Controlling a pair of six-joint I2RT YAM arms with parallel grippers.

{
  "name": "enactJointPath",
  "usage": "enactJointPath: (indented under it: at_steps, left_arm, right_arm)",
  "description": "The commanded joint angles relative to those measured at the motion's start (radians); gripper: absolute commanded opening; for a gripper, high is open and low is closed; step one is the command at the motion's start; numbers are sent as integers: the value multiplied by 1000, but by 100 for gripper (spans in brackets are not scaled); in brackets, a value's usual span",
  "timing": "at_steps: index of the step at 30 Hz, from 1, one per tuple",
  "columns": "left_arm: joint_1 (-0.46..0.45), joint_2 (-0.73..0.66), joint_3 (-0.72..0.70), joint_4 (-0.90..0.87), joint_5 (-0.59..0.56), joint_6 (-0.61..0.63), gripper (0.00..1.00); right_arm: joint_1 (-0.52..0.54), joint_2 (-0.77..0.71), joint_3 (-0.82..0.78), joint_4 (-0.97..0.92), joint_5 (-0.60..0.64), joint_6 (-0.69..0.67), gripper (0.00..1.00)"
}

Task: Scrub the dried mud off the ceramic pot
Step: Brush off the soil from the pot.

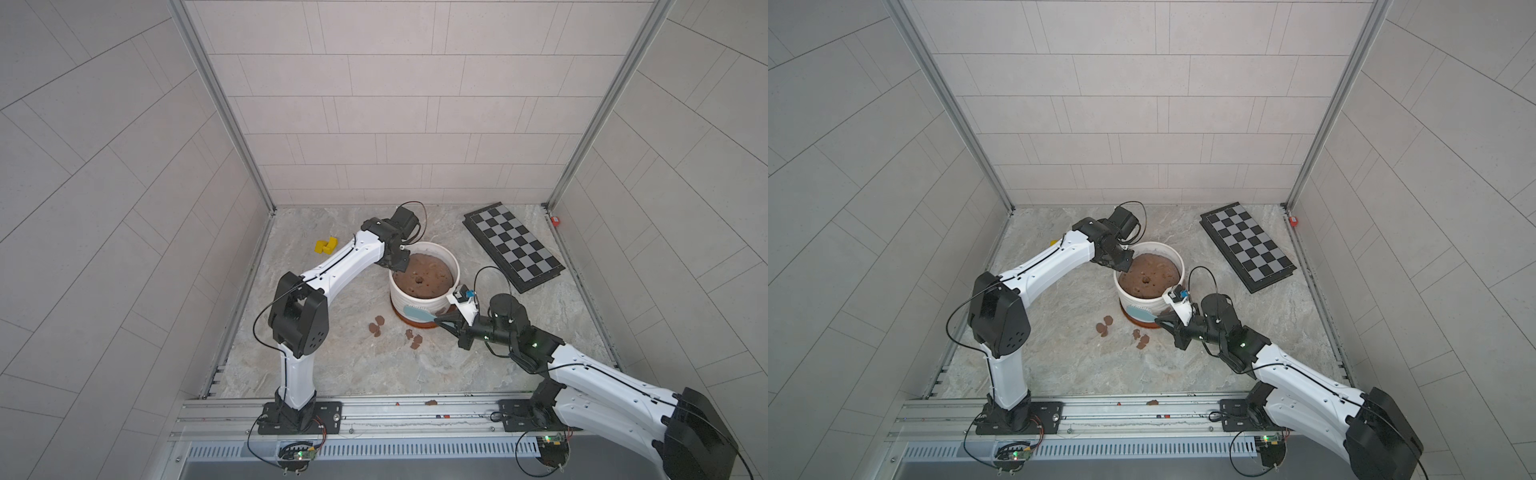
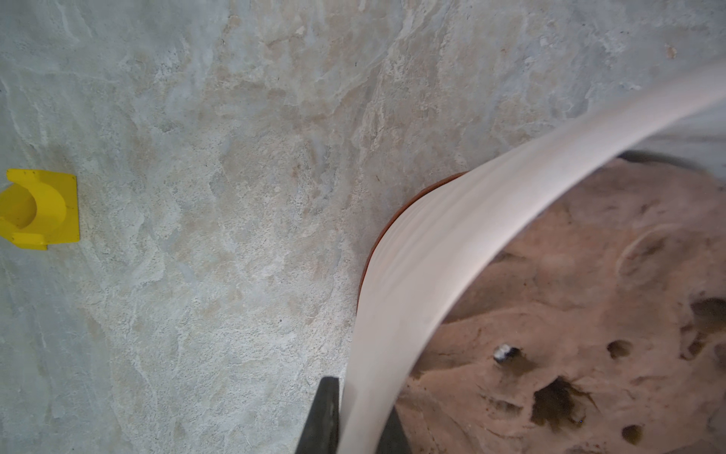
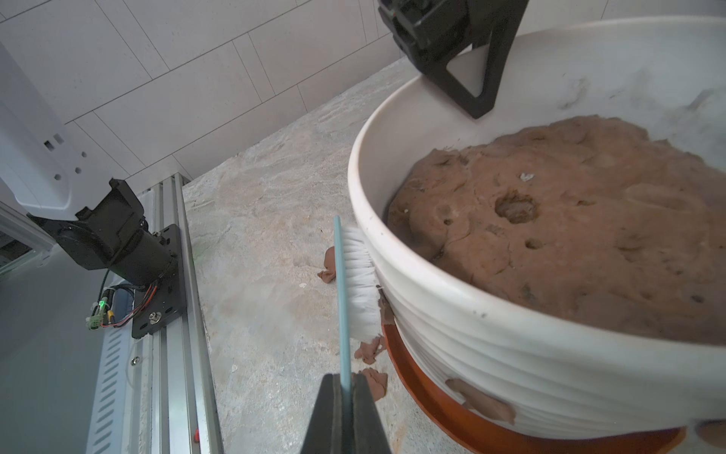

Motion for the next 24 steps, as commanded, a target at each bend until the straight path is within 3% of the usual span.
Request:
enactJointPath:
  at_steps: [1,6,17,20,24]
  left_arm:
    - [-5,23,15,-68,17,111,0]
    - [-3,18,17,-66,45,115,0]
    - [16,24,26,-71,85,156,0]
    - [18,26,27,-69,102,178,0]
    - [26,36,36,-68,115,199,0]
  right_arm:
    - [1,-2,-5,54,88,1,0]
    - [8,42,-27,50,161,5,0]
    - [43,68,-100,31,183,62,0]
    - [60,50,-109,37,156,73,0]
    - [66,45,-122,77,11,86,0]
